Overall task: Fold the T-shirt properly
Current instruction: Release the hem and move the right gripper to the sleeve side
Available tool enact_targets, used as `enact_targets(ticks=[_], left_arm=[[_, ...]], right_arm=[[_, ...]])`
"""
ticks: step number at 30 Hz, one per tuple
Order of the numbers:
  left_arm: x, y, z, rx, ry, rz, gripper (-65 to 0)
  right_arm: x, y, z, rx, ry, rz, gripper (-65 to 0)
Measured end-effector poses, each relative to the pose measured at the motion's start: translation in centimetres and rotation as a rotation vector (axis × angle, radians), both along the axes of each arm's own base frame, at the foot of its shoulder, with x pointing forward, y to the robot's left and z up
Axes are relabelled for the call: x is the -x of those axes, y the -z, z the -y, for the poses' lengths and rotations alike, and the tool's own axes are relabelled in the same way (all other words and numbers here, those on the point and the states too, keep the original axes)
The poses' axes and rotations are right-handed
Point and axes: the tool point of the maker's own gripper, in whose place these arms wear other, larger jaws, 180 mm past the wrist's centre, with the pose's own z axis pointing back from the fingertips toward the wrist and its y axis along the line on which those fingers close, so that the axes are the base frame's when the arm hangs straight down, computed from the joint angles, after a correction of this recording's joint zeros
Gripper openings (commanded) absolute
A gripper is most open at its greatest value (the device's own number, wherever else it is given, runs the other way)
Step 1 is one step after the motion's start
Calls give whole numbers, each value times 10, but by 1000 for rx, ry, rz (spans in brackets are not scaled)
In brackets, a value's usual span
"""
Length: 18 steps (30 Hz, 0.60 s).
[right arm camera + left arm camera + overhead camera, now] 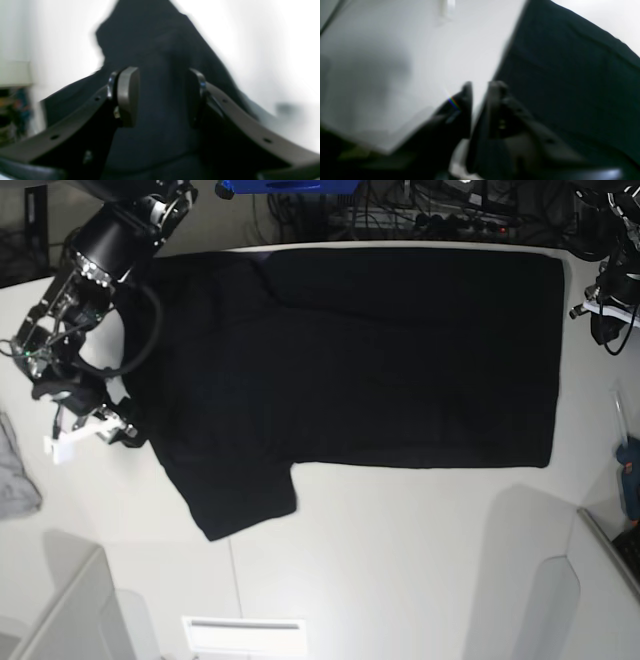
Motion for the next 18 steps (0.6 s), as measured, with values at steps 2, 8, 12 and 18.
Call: enact_targets(ticks=[2,8,12,18], left_arm=[[-5,1,5,0,27,-6,-650],[-11,1,8,0,37,2,-650],[-14,-3,6,-9,46,9,-650],[-16,-8,0,-31,52,6,-650]], right_arm=[[-12,9,-8,50,-27,-5,-366],[-50,31,-36,73,-114,-8,-359],[-70,47,-20,54,-75,-53,-357],[-98,54,-20,57,-93,-74,-284]])
